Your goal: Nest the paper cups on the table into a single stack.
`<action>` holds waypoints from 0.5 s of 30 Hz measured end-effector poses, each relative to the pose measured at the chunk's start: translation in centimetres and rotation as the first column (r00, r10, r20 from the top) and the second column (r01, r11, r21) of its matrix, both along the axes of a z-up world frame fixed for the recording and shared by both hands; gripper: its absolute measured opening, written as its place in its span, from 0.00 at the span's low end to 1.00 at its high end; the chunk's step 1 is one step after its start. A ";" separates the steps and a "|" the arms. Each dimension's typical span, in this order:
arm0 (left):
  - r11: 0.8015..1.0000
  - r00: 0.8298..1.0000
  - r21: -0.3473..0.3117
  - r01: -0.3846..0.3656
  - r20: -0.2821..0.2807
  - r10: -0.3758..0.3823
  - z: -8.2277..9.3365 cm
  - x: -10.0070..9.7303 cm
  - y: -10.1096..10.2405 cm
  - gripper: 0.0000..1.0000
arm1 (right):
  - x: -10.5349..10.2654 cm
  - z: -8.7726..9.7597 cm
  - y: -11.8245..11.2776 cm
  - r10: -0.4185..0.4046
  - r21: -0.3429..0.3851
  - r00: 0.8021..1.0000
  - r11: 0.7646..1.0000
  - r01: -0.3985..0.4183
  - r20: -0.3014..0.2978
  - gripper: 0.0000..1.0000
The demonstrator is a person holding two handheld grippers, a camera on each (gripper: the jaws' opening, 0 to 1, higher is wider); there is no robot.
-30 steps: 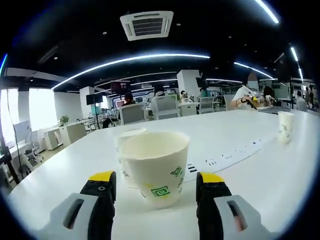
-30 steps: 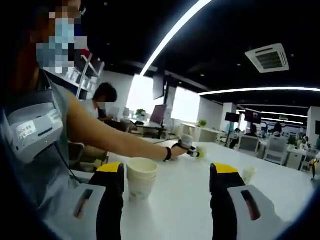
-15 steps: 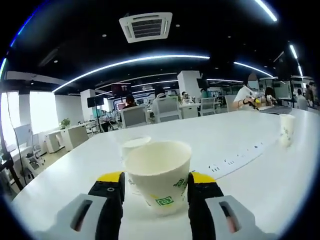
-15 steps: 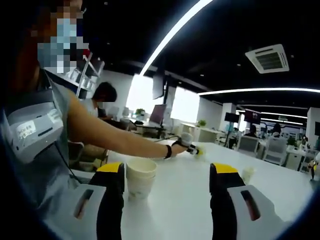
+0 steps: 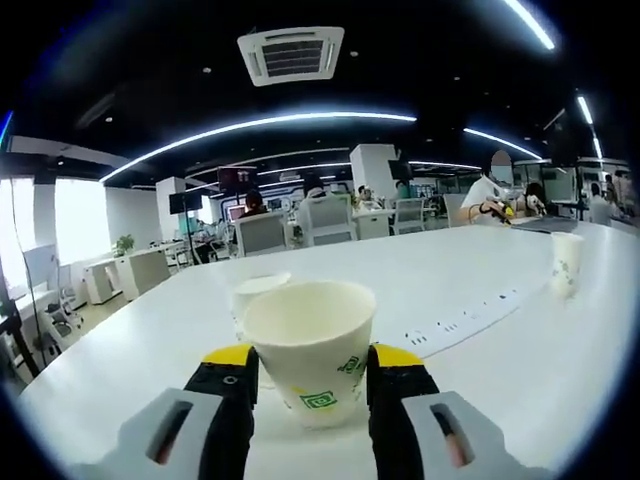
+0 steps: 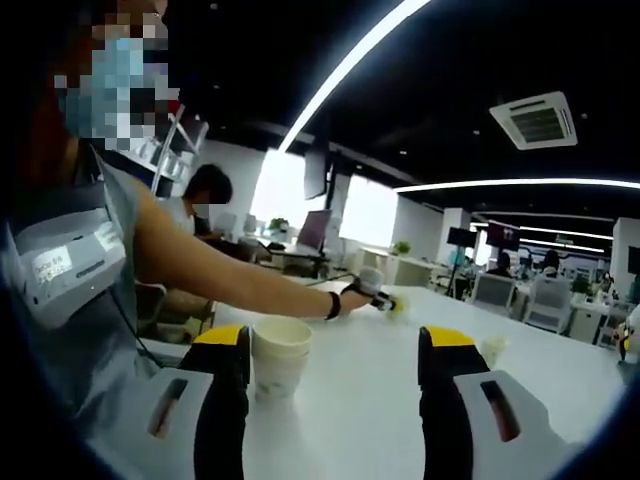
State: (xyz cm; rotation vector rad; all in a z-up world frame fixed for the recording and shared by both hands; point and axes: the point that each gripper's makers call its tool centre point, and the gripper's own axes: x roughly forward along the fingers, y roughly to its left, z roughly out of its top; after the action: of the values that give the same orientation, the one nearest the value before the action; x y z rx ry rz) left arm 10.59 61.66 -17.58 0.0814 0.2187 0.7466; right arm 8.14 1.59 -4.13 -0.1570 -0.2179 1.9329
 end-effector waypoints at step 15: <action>0.998 0.998 0.018 0.062 0.012 -0.062 0.3 -1.0 -0.9 0.45 | 0.3 -0.3 0.1 0.002 -0.006 1.000 1.000 -0.002 -0.009 0.71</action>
State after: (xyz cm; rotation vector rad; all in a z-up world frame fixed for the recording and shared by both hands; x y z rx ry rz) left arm 9.63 60.78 -17.32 0.0998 0.1968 0.6874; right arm 8.40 1.72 -4.46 -0.1520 -0.2061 1.9361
